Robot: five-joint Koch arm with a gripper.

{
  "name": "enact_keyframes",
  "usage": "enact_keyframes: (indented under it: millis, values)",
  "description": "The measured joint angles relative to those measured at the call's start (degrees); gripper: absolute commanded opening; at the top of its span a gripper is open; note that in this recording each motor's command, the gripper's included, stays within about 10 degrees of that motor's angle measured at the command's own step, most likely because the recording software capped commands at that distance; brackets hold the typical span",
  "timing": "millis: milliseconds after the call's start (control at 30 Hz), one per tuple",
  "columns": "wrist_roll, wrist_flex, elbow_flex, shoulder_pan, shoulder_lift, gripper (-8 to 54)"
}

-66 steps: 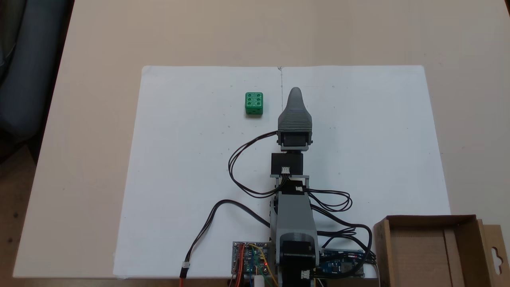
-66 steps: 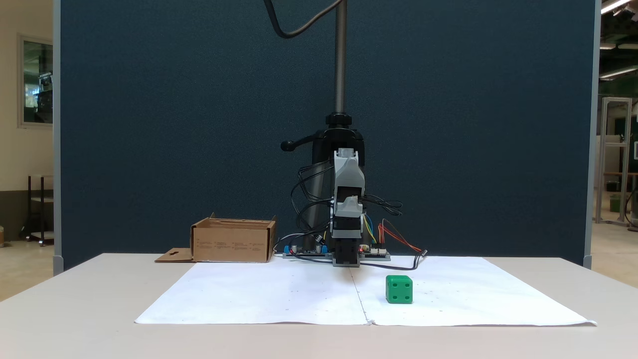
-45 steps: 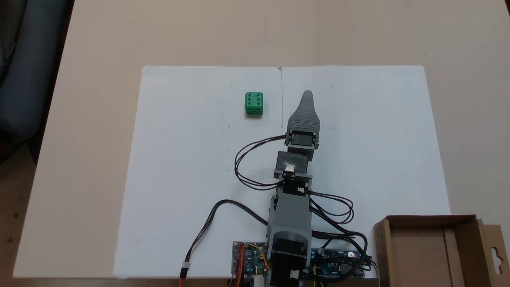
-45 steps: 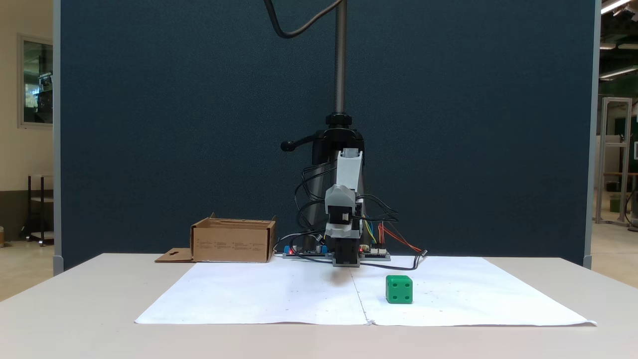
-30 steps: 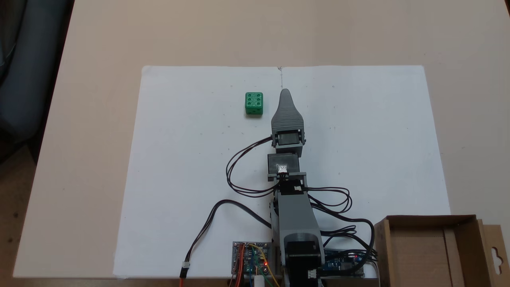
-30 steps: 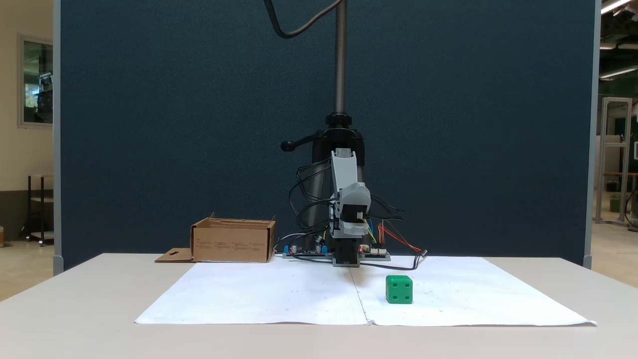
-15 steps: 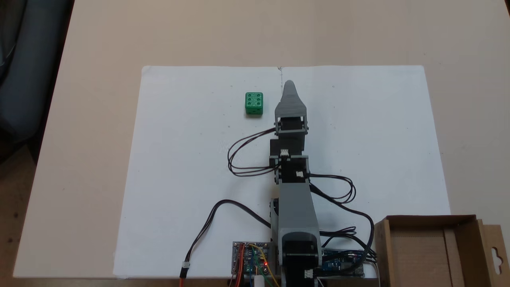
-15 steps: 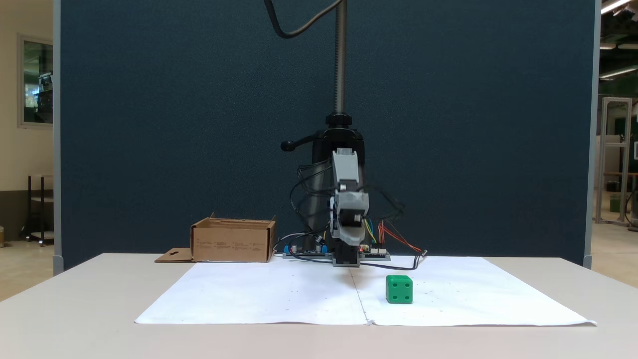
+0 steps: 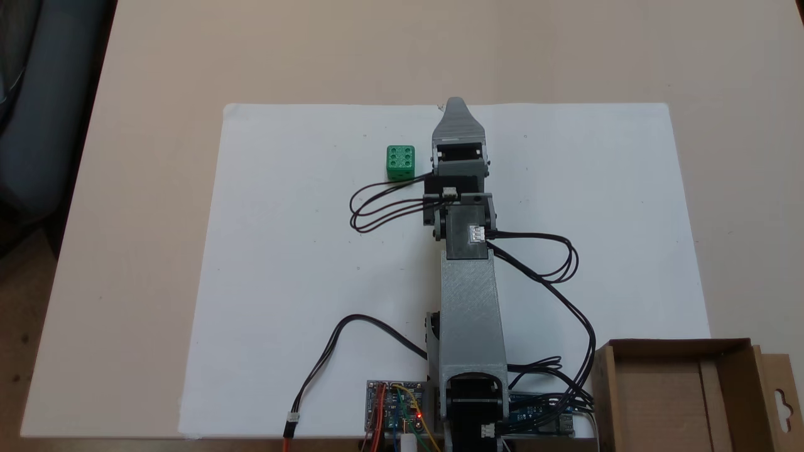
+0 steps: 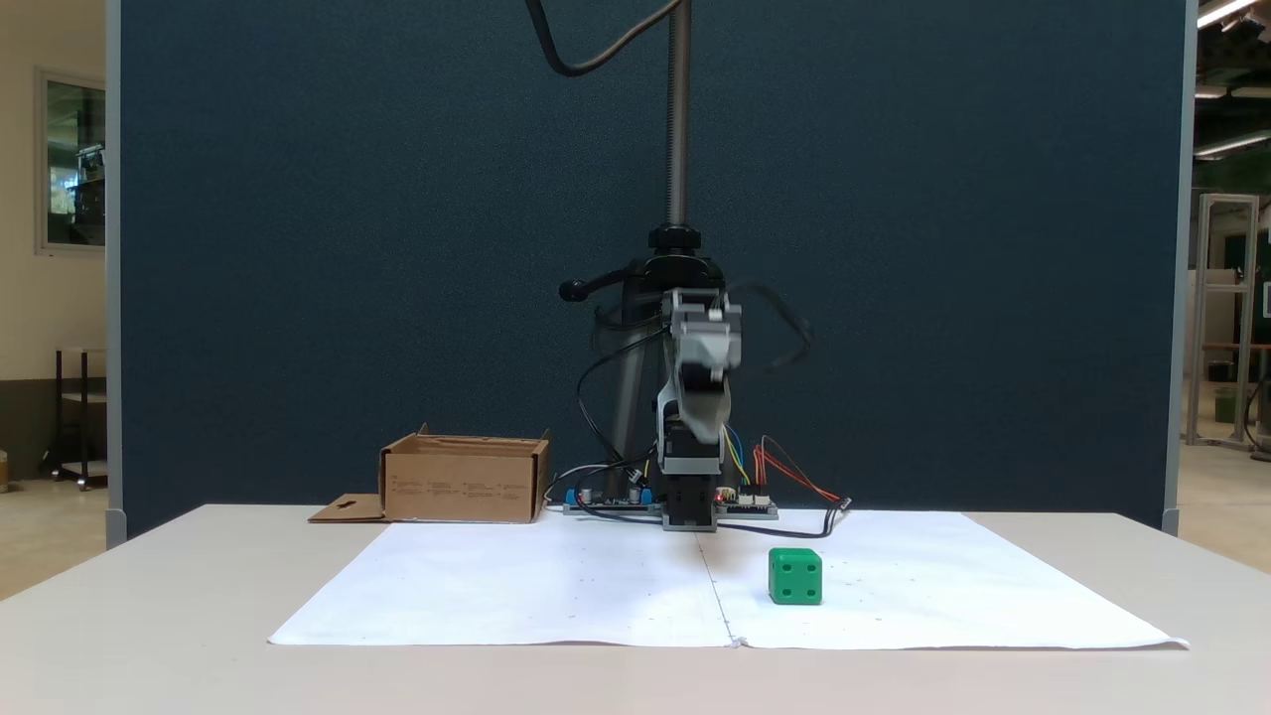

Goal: Grasp a green dice and put it in the bin.

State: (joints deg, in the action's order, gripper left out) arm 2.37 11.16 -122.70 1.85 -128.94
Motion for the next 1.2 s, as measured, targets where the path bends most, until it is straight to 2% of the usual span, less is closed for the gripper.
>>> enact_keyframes:
  millis: [233,367,600,700,967,1200]
  values:
    - [-0.2,22.9,19.3,-1.1,1.4,42.6]
    - [-1.1,35.1,34.3,-1.8,7.4,44.2]
    - [-4.0,56.5,39.5,-1.0,9.0,44.5]
    - [-4.0,63.6,46.3,-1.1,13.4,44.9]
    - [-5.8,68.6,52.0,-0.5,26.0,45.4]
    - [-10.5,68.6,57.7,4.6,31.7,45.3]
